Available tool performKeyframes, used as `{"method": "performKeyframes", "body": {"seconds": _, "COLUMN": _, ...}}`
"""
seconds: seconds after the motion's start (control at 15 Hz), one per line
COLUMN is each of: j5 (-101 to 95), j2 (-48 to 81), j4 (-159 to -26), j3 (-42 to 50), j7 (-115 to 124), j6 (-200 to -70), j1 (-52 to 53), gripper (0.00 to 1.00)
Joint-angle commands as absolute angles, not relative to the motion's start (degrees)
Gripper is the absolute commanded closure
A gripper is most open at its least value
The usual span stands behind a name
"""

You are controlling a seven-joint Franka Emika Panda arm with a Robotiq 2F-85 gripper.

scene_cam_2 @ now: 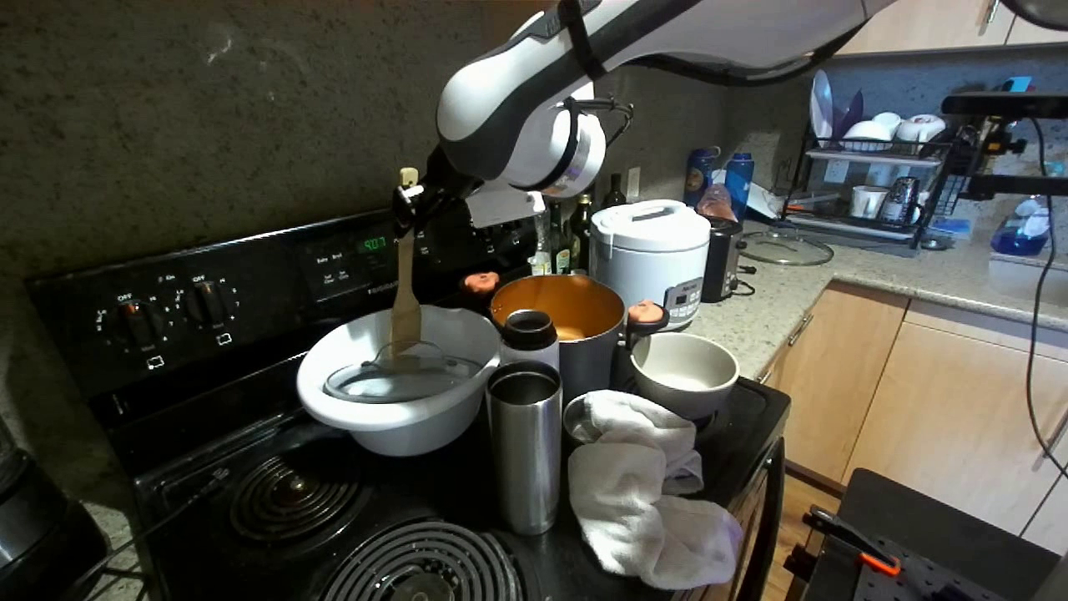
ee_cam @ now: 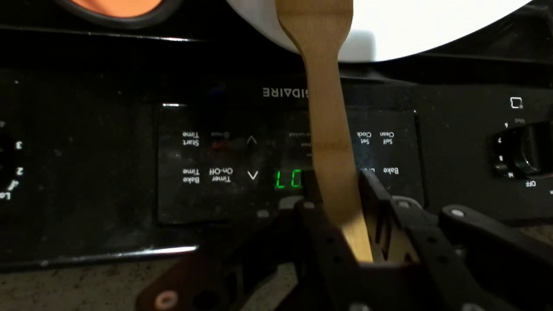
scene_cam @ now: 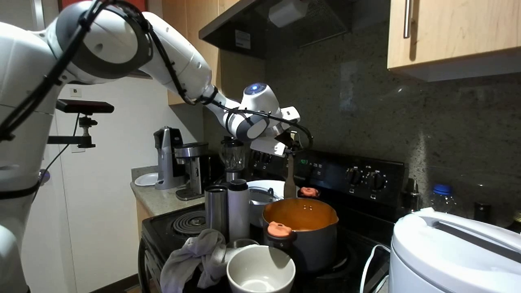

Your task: Take the lid off the pot, put it in the bowl then use a wooden spatula to stir in the pot

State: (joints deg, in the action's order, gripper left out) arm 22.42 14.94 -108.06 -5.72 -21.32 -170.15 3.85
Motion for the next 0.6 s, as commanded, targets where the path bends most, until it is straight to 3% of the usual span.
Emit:
{"method": "performKeyframes", "body": {"seconds": 0.0, "j5": 21.7, "j2": 14.2, "j4": -111.9, "j3": -5.1, "j7": -21.3, "j6": -172.3, "j1": 4.3, "gripper": 0.40}}
{"method": "performKeyframes", "body": {"seconds": 0.33, "j5": 20.6, "j2": 13.7, "j4": -114.6, "j3": -4.1, "j7": -20.9, "j6": -172.1, "j1": 4.4, "gripper": 0.03}}
{"method": "performKeyframes", "body": {"seconds": 0.53, "j5": 19.4, "j2": 13.7, "j4": -115.4, "j3": -3.4, "j7": -20.3, "j6": -171.9, "j1": 4.7, "gripper": 0.00}}
